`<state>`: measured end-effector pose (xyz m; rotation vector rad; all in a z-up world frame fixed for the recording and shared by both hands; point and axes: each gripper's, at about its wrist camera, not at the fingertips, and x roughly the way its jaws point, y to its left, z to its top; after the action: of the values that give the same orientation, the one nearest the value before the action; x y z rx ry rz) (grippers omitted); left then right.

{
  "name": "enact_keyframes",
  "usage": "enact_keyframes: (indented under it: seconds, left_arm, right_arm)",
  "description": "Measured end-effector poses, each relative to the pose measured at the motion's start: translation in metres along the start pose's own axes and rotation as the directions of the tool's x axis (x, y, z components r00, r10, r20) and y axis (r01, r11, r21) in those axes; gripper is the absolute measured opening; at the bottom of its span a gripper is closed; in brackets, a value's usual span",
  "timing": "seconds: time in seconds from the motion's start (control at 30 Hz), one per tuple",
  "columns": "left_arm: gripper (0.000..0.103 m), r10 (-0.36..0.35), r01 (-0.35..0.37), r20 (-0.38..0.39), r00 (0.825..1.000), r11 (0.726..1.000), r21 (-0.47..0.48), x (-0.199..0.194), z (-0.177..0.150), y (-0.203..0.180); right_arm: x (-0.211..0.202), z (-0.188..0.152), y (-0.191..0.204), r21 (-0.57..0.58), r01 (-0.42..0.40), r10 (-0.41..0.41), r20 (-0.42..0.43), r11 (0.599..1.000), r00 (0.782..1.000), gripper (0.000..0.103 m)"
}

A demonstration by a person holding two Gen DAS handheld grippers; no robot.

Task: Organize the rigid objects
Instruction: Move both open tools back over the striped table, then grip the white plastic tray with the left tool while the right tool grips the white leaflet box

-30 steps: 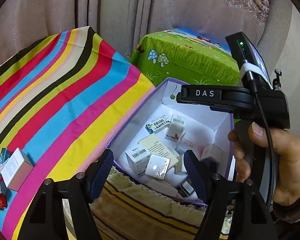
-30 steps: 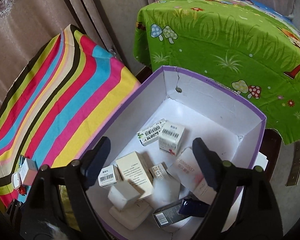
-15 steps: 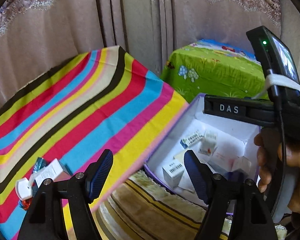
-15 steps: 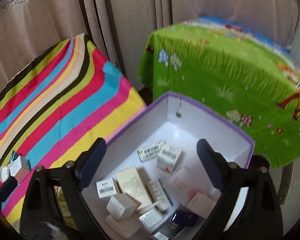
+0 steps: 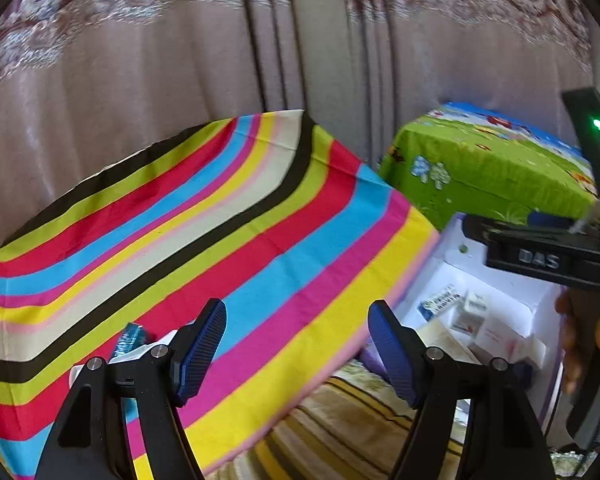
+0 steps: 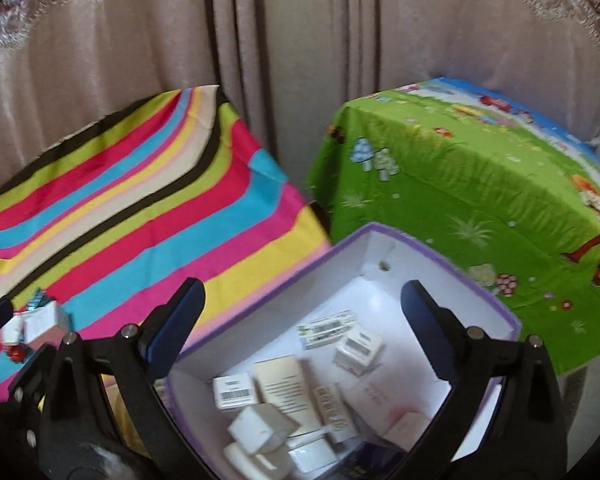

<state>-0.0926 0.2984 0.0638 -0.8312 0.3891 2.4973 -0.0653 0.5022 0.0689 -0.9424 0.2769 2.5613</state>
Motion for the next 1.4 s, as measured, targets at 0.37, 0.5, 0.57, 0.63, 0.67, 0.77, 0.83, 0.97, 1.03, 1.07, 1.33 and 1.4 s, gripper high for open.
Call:
enact_keyframes:
  seconds: [0.37,0.5,0.57,0.63,0.67,0.77,0.83,0.97,1.03,1.07,1.33,1.4]
  left_arm:
    - [0.074,0.136,-0.136,-0.005,0.991,0.988,-0.074,0.007,-0.004,0.049]
    - [0.074,0.158,-0.159,-0.016,0.987,0.983,-0.089,0.009,-0.007,0.060]
    - [0.074,0.165,-0.166,-0.025,0.986,0.981,-0.101,0.011,-0.008,0.065]
    - [0.074,0.180,-0.184,-0.042,0.983,0.976,-0.119,0.013,-0.010,0.073]
    - [0.074,0.188,-0.193,-0.053,0.981,0.972,-0.135,0.015,-0.011,0.078]
    - [0.074,0.199,-0.210,-0.072,0.977,0.960,-0.186,0.016,-0.015,0.096]
    - [0.074,0.182,-0.196,-0.081,0.980,0.953,-0.233,0.017,-0.018,0.112]
    - [0.074,0.134,-0.159,-0.094,0.987,0.919,-0.360,0.015,-0.028,0.155]
    - [0.074,0.104,-0.134,-0.095,0.990,0.897,-0.422,0.015,-0.036,0.175]
    - [0.074,0.091,-0.125,-0.096,0.991,0.882,-0.455,0.015,-0.041,0.187]
    - [0.060,-0.033,-0.032,-0.081,0.996,0.724,-0.689,0.019,-0.085,0.260]
    - [0.055,-0.044,-0.034,-0.089,0.995,0.690,-0.723,0.021,-0.095,0.273]
  right_arm:
    - [0.002,0.002,0.045,-0.015,-0.183,0.183,-0.041,0.983,0.982,0.099]
    - [0.006,0.001,0.067,-0.022,-0.236,0.235,-0.054,0.971,0.971,0.099]
    - [0.007,0.000,0.080,-0.032,-0.255,0.252,-0.062,0.967,0.966,0.099]
    - [0.008,-0.003,0.089,-0.040,-0.274,0.271,-0.069,0.961,0.960,0.099]
    - [0.009,-0.003,0.096,-0.051,-0.285,0.281,-0.077,0.957,0.957,0.099]
    - [0.012,-0.006,0.109,-0.075,-0.306,0.299,-0.097,0.949,0.949,0.099]
    - [0.015,-0.008,0.115,-0.084,-0.318,0.308,-0.119,0.944,0.944,0.099]
    - [0.023,-0.012,0.125,-0.081,-0.343,0.326,-0.172,0.936,0.930,0.099]
    - [0.026,-0.015,0.132,-0.088,-0.359,0.337,-0.196,0.929,0.921,0.099]
    - [0.027,-0.017,0.135,-0.097,-0.363,0.338,-0.206,0.927,0.918,0.099]
    - [0.031,-0.027,0.176,-0.167,-0.413,0.361,-0.270,0.895,0.893,0.099]
    - [0.032,-0.031,0.191,-0.197,-0.439,0.374,-0.296,0.876,0.879,0.099]
